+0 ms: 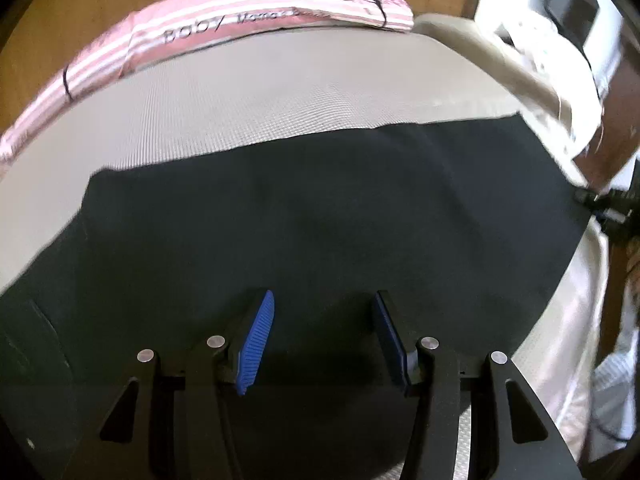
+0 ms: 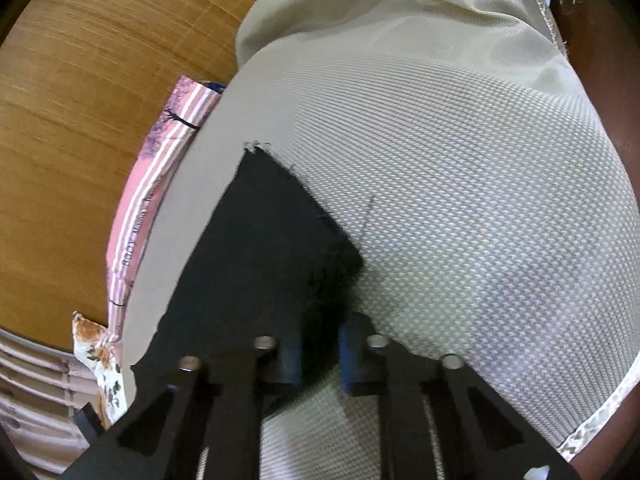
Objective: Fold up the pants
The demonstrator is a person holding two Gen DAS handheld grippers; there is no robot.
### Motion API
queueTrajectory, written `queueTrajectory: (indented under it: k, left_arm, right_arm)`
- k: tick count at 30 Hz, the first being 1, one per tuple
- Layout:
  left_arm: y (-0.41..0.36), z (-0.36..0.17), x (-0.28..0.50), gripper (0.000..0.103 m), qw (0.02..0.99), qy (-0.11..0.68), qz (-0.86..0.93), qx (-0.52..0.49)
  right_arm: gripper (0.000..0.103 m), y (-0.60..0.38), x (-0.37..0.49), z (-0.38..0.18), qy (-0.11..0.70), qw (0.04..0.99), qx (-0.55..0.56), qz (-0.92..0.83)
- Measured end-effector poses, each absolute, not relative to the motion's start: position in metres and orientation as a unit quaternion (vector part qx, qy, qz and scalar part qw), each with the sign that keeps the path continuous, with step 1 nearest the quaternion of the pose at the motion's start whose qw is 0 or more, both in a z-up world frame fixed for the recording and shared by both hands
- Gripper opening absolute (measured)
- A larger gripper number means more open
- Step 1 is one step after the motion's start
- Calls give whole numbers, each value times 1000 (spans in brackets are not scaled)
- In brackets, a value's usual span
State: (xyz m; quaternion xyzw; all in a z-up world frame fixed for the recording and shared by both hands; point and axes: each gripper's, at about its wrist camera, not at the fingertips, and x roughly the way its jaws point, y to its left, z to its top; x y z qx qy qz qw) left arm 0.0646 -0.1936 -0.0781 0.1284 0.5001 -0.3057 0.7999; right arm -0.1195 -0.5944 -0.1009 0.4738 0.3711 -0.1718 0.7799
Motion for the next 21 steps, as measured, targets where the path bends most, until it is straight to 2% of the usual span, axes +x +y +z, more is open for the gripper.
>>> queueTrajectory:
  k: [4,10,15,21]
  left_arm:
    - [-190,-77,69,52,798,505,-309,110]
    - [-138,-59,91,52,800,522,-295,-2]
    - [-81,-36,96,52,822,503,-265,-44]
    - [-1,-22,96,52,840,490,-209,-101]
  right_arm:
    - [8,-588,-117,-83,351,785,489,-148]
    - [8,-544,-71,-36,346,808,472,-72]
    - [8,-474,-9,-10,375,821,431,13]
    - [8,-369,61,-10,427,810,387,111]
